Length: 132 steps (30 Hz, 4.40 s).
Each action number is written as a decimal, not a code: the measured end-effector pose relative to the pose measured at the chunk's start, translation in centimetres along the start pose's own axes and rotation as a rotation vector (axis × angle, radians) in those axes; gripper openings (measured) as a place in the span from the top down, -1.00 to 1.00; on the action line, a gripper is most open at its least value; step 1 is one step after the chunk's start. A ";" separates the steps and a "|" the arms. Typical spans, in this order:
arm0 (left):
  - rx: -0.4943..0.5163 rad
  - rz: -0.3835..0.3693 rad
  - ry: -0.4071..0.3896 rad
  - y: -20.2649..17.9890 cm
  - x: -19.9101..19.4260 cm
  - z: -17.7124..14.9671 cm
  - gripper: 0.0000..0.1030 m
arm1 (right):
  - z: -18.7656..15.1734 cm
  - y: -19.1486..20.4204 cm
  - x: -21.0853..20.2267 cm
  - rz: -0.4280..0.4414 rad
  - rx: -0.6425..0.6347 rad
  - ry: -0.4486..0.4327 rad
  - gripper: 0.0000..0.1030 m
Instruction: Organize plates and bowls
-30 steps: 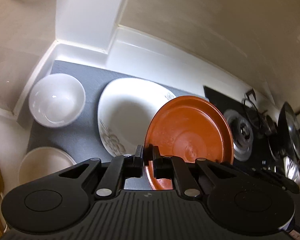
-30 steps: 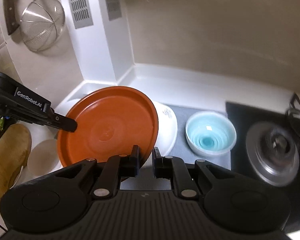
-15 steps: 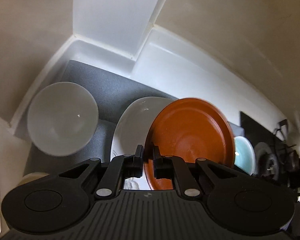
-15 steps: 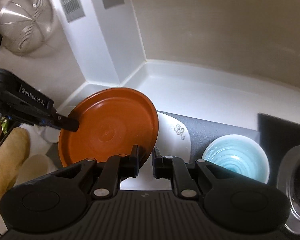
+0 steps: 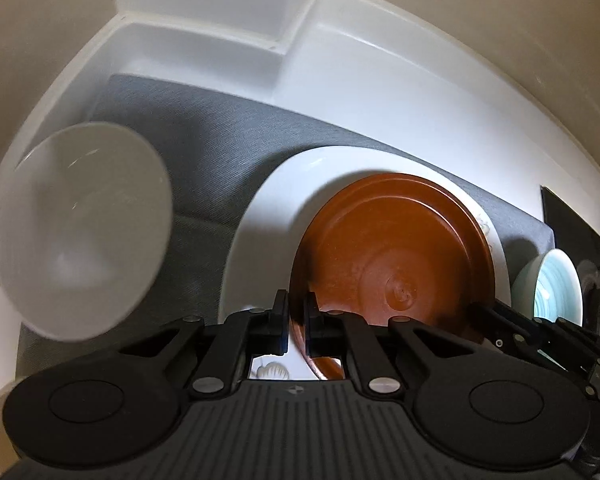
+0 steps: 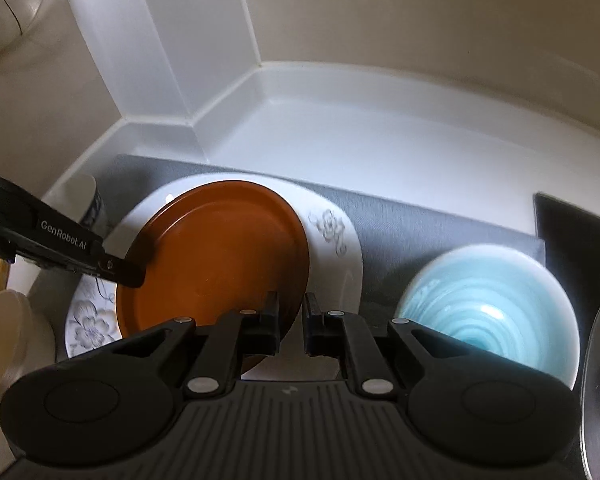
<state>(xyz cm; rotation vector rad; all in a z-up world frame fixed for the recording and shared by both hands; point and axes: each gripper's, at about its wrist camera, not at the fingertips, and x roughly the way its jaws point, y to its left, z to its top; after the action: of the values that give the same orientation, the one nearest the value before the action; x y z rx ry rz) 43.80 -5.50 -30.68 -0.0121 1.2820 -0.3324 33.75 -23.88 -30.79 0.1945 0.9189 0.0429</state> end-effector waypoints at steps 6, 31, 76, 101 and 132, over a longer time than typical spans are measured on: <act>0.057 0.016 0.003 -0.3 -0.2 -0.4 0.84 | 0.0 0.1 0.2 -0.009 -0.010 -0.003 0.72; -0.283 -0.074 -0.236 17.4 -7.9 -5.6 0.63 | 4.4 13.4 2.4 0.247 0.030 -0.052 0.01; -0.351 -0.203 -0.210 13.3 -12.8 -6.8 0.72 | 3.2 12.8 -3.3 0.193 0.002 -0.071 0.71; 0.156 -0.268 0.081 -13.8 -5.1 -3.9 0.72 | -4.4 -11.0 -13.6 -0.102 0.344 -0.215 0.70; 0.178 -0.191 0.134 -15.6 -1.6 -1.5 0.73 | -5.2 -14.0 -8.0 -0.066 0.361 -0.148 0.69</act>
<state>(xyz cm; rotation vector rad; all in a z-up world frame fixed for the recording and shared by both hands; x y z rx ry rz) 38.33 -19.70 -26.55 0.0402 1.3827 -0.6194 24.14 -37.80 -30.14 0.4955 0.7790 -0.1975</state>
